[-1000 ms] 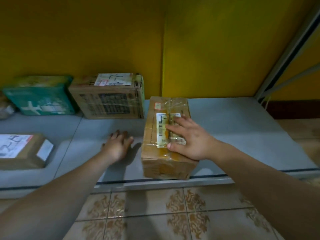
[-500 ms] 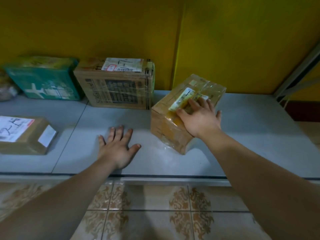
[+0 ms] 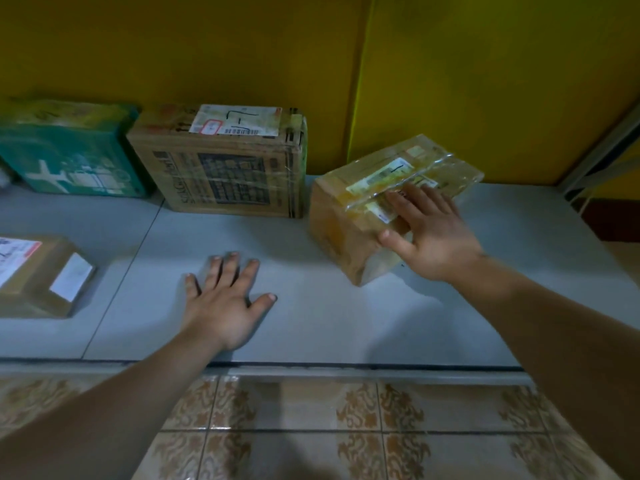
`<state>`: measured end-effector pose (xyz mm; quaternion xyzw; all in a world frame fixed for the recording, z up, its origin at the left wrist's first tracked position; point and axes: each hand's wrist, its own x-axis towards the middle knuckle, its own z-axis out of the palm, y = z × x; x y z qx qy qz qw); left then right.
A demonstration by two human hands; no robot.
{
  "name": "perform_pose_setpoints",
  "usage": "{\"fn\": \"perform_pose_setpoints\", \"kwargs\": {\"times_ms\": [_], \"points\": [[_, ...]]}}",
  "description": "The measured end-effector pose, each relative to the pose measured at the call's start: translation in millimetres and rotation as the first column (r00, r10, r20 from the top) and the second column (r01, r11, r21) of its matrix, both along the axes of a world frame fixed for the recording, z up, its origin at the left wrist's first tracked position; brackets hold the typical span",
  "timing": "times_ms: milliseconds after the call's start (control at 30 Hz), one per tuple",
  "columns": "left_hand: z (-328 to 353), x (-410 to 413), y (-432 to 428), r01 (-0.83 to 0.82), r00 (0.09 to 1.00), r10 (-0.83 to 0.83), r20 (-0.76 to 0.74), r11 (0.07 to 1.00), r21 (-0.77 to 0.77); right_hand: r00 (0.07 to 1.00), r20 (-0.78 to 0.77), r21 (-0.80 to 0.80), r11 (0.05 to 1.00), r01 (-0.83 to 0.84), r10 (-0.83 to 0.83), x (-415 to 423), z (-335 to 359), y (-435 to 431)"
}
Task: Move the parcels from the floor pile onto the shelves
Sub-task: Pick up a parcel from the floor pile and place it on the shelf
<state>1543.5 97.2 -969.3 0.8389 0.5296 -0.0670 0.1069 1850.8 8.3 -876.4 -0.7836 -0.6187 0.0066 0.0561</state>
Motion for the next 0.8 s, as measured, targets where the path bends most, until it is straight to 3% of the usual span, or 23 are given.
{"fn": "perform_pose_setpoints", "kwargs": {"times_ms": [167, 600, 800], "points": [[1, 0, -2, -0.010, 1.000, 0.010, 0.019, 1.000, 0.003, 0.975, -0.007, 0.008, 0.975, 0.221, -0.221, -12, -1, 27], [2, 1, -2, -0.022, 1.000, 0.022, 0.016, 1.000, 0.000, 0.951, 0.204, -0.063, 0.966, 0.250, -0.233, -19, 13, 12], [2, -1, -2, -0.017, 1.000, 0.016, 0.023, 1.000, 0.004, 0.951, 0.080, -0.015, 0.954, 0.301, -0.299, 0, -3, 38]]}}
